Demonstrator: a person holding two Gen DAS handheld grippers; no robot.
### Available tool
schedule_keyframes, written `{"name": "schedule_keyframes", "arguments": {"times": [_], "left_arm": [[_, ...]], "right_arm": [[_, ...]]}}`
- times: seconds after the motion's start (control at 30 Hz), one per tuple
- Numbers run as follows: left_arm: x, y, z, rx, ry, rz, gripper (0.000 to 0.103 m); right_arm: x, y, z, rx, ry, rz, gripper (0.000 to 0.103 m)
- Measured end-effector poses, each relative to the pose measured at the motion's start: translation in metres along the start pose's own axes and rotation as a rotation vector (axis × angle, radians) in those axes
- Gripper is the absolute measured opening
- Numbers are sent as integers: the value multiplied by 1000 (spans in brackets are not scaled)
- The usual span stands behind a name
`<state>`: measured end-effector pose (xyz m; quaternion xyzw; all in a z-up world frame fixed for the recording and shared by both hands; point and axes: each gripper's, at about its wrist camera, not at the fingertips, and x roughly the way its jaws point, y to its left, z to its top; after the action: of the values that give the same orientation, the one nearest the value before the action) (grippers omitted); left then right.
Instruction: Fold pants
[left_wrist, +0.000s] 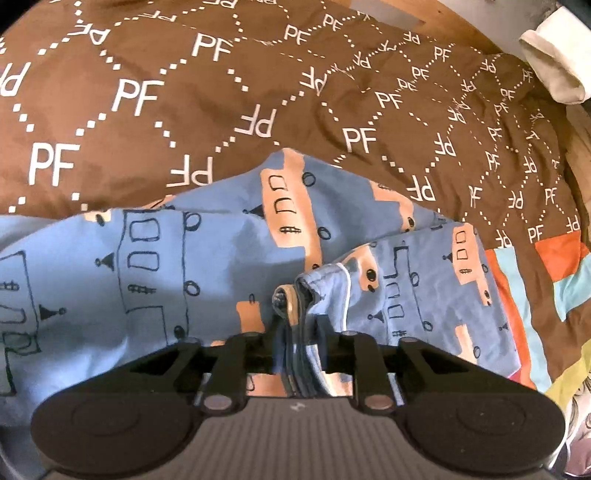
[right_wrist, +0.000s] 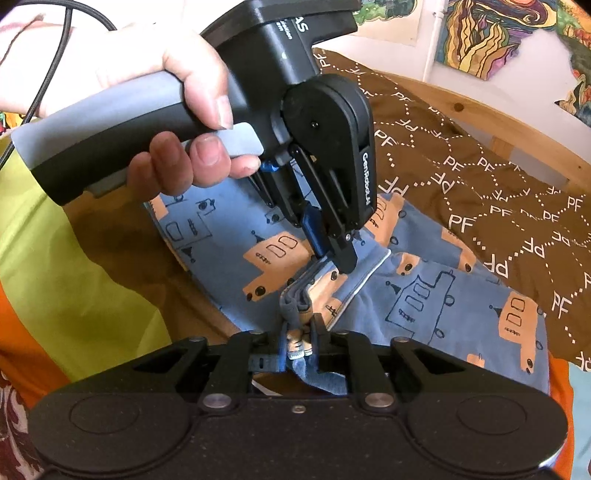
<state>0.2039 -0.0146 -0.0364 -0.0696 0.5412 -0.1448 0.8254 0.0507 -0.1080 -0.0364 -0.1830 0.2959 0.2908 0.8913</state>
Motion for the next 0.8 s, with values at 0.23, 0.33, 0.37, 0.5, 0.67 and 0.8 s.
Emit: {"name": "schedule_keyframes", "arguments": {"times": [0.23, 0.33, 0.37, 0.5, 0.67, 0.8], "left_arm": [[-18, 4, -10, -67, -65, 34, 85], [-16, -7, -23, -32, -102, 128, 88], [-14, -13, -29, -10, -109, 173, 95], [2, -37, -49, 80, -123, 357, 103], [-2, -32, -57, 67, -159, 359, 103], [-19, -33, -59, 66, -179, 405, 103]], "right_arm": [[-51, -48, -13, -109, -9, -156, 66], [-54, -92, -23, -80, 49, -276, 76], [-52, -106, -27, -54, 68, -302, 76], [-37, -132, -45, 23, 100, -340, 88], [-31, -132, -54, -21, 124, -467, 102], [-45, -134, -53, -63, 50, -548, 102]]}}
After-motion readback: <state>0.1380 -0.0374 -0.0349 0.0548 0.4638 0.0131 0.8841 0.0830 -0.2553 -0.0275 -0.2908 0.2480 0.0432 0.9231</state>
